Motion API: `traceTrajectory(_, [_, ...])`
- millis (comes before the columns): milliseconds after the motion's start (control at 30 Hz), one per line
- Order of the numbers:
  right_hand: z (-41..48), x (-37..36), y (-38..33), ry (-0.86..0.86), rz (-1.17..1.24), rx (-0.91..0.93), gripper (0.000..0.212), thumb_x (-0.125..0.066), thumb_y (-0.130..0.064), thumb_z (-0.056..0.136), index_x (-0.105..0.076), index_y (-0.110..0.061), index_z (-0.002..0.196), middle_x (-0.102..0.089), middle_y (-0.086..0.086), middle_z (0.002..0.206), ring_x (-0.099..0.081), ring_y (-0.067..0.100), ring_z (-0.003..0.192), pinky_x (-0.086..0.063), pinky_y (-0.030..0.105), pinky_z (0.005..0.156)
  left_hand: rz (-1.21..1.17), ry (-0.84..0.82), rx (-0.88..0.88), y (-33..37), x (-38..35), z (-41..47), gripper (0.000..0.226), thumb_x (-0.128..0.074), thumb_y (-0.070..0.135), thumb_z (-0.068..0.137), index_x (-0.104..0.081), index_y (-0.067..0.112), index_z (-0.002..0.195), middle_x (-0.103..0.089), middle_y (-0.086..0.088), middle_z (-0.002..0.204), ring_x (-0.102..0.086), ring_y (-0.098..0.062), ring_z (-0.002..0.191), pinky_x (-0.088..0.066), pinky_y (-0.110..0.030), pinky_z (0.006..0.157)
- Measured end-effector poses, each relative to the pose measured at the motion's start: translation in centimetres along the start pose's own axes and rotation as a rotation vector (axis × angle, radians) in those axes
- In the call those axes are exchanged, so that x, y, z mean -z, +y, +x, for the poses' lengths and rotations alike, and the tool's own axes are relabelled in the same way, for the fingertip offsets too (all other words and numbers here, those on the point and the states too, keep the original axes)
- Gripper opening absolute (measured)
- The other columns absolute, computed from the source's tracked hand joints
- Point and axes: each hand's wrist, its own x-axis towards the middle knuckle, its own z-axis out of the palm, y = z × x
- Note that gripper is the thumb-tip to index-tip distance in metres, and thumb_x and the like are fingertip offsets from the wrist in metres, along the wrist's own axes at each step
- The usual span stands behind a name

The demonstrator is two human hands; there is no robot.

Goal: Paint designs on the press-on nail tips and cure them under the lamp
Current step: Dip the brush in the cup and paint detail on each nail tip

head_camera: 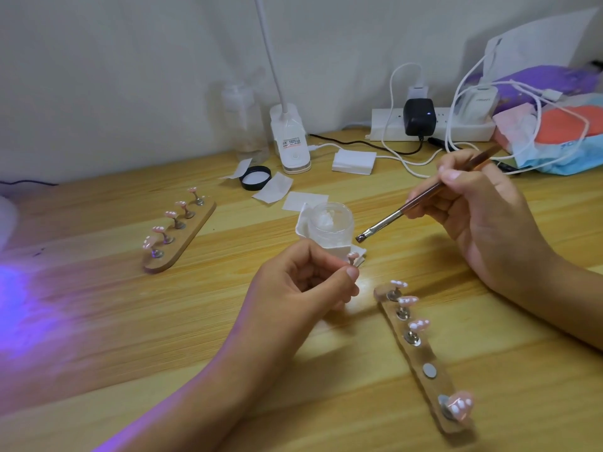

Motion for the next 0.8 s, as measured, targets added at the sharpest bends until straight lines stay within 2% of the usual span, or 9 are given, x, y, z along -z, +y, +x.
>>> traceTrajectory(100, [-0.1, -0.2, -0.2, -0.041, 0.024, -0.024, 0.006, -0.051, -0.019, 0.092, -0.056, -0.02, 0.089, -0.072, 0.008, 0.077, -0.071, 0.023, 0.077, -0.056, 0.027, 0.072, 0.021, 0.002, 0.004, 0.0, 0.0, 0.0, 0.006, -0.071, 0.023, 0.076, -0.068, 0.024, 0.072, -0.071, -0.001, 0.068, -0.061, -0.007, 0.06, -0.049, -0.016, 0.061])
traceTrajectory(233, [-0.2, -0.4, 0.0, -0.081, -0.018, -0.055, 0.002, -0.051, -0.019, 0.091, -0.051, -0.017, 0.092, -0.073, 0.008, 0.078, -0.071, 0.025, 0.076, -0.057, 0.027, 0.071, 0.034, 0.005, 0.001, 0.0, 0.0, 0.0, 0.005, -0.071, 0.024, 0.077, -0.068, 0.023, 0.073, -0.071, 0.0, 0.068, -0.062, -0.007, 0.061, -0.049, -0.016, 0.061])
traceTrajectory(367, [-0.2, -0.3, 0.1, 0.006, -0.079, -0.047, 0.002, -0.05, -0.018, 0.091, -0.052, -0.018, 0.091, -0.073, 0.006, 0.076, -0.072, 0.022, 0.074, -0.056, 0.025, 0.069, 0.0, 0.015, -0.002, 0.0, 0.0, 0.0, 0.006, -0.071, 0.022, 0.078, -0.068, 0.022, 0.072, -0.072, -0.003, 0.071, -0.064, -0.009, 0.063, -0.049, -0.016, 0.063])
traceTrajectory(500, [0.2, -0.2, 0.1, 0.058, -0.072, -0.04, 0.008, -0.047, -0.019, 0.093, -0.053, -0.021, 0.088, -0.073, 0.003, 0.073, -0.071, 0.019, 0.073, -0.056, 0.023, 0.069, -0.041, 0.033, -0.046, 0.2, -0.1, -0.2, 0.007, -0.071, 0.022, 0.079, -0.07, 0.029, 0.078, -0.075, -0.002, 0.082, -0.072, -0.013, 0.08, -0.052, -0.017, 0.068])
traceTrajectory(633, [0.5, -0.1, 0.0, 0.094, -0.02, -0.051, 0.007, -0.047, -0.019, 0.092, -0.051, -0.021, 0.087, -0.073, 0.003, 0.073, -0.071, 0.018, 0.074, -0.055, 0.023, 0.067, 0.056, 0.02, -0.228, 0.8, -0.6, -1.3, 0.008, -0.073, 0.024, 0.084, -0.066, 0.028, 0.084, -0.076, 0.003, 0.091, -0.071, -0.013, 0.09, -0.051, -0.017, 0.073])
traceTrajectory(733, [0.6, 0.0, 0.0, 0.116, -0.006, -0.063, 0.005, -0.048, -0.02, 0.091, -0.05, -0.021, 0.087, -0.073, 0.004, 0.073, -0.071, 0.018, 0.074, -0.055, 0.023, 0.068, 0.268, -0.018, -0.477, 1.1, -1.2, -2.2, 0.008, -0.071, 0.022, 0.084, -0.066, 0.028, 0.087, -0.067, 0.007, 0.094, -0.064, -0.015, 0.082, -0.048, -0.02, 0.068])
traceTrajectory(800, [0.7, 0.0, 0.0, 0.12, -0.011, -0.068, 0.005, -0.048, -0.02, 0.092, -0.049, -0.021, 0.087, -0.074, 0.004, 0.073, -0.07, 0.018, 0.074, -0.055, 0.023, 0.069, 0.443, -0.042, -0.579, 1.2, -1.6, -2.6, 0.006, -0.074, 0.024, 0.082, -0.068, 0.025, 0.084, -0.054, 0.01, 0.086, -0.053, -0.007, 0.073, -0.042, -0.017, 0.064])
